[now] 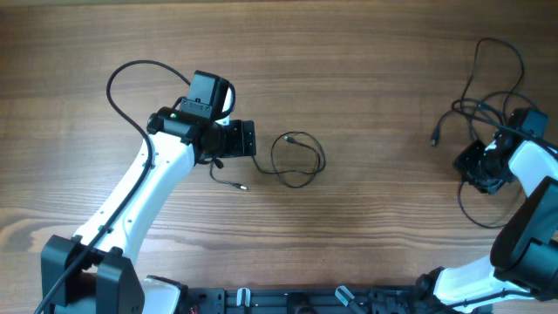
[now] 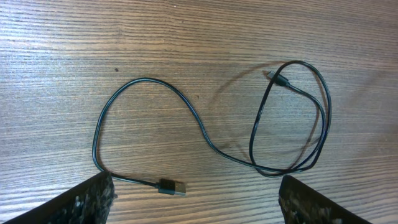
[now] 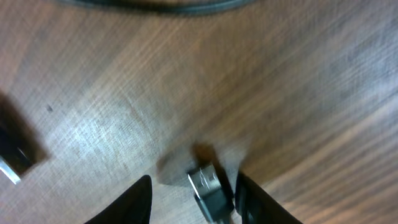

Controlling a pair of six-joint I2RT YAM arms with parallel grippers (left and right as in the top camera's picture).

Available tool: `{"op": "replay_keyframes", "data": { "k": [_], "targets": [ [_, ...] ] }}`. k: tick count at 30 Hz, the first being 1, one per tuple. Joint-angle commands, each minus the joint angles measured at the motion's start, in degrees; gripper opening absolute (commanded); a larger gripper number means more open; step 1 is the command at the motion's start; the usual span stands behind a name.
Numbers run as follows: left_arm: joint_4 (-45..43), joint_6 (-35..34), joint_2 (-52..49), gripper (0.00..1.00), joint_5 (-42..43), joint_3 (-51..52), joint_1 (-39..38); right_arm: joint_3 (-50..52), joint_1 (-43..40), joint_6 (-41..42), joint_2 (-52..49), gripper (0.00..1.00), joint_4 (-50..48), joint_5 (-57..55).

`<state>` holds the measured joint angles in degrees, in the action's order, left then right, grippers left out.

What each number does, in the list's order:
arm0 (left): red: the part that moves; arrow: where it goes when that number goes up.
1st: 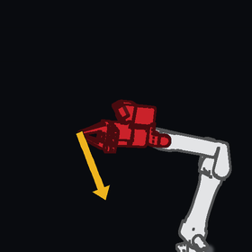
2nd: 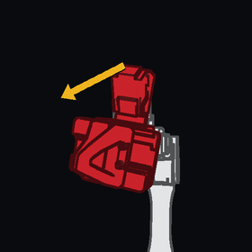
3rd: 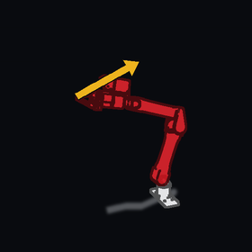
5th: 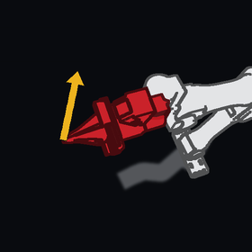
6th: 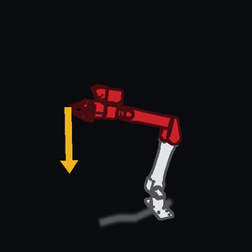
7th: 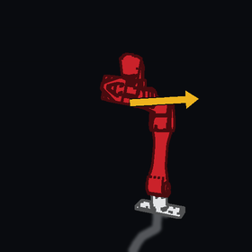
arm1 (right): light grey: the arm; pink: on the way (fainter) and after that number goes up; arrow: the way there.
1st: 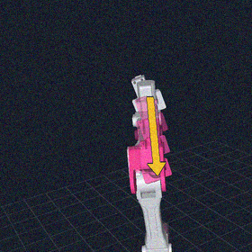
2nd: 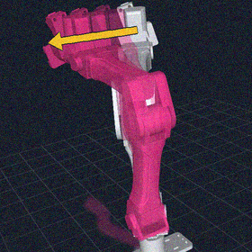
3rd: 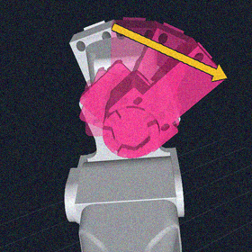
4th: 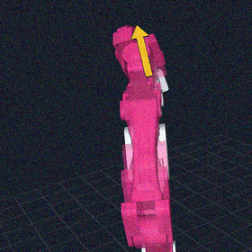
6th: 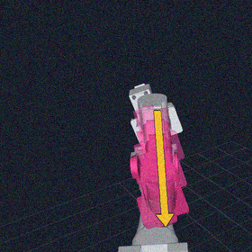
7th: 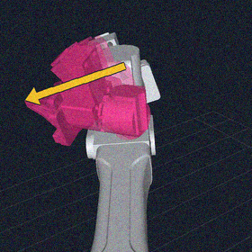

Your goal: Untangle cables

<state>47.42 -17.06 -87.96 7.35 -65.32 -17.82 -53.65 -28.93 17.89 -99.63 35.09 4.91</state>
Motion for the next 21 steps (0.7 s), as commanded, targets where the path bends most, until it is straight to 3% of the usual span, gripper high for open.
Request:
{"op": "replay_keyframes", "data": {
  "k": [1,4,15,21],
  "targets": [
    [-0.02,-0.11,0.09,0.86,0.7,-0.15,0.26,2.29,0.42,0.35,-1.44,0.46,3.63,-3.32],
    [0.0,-0.11,0.09,0.86,0.72,-0.15,0.26,2.29,0.42,2.8,-1.44,0.43,4.85,-5.35],
    [0.0,-0.11,0.09,0.86,0.72,-0.15,0.26,2.14,0.42,3.26,-1.4,0.12,4.28,-4.92],
    [0.0,-0.11,0.09,0.86,0.72,-0.15,0.26,-5.6,0.42,3.08,1.66,0.07,12.59,0.46]
  ]
}}
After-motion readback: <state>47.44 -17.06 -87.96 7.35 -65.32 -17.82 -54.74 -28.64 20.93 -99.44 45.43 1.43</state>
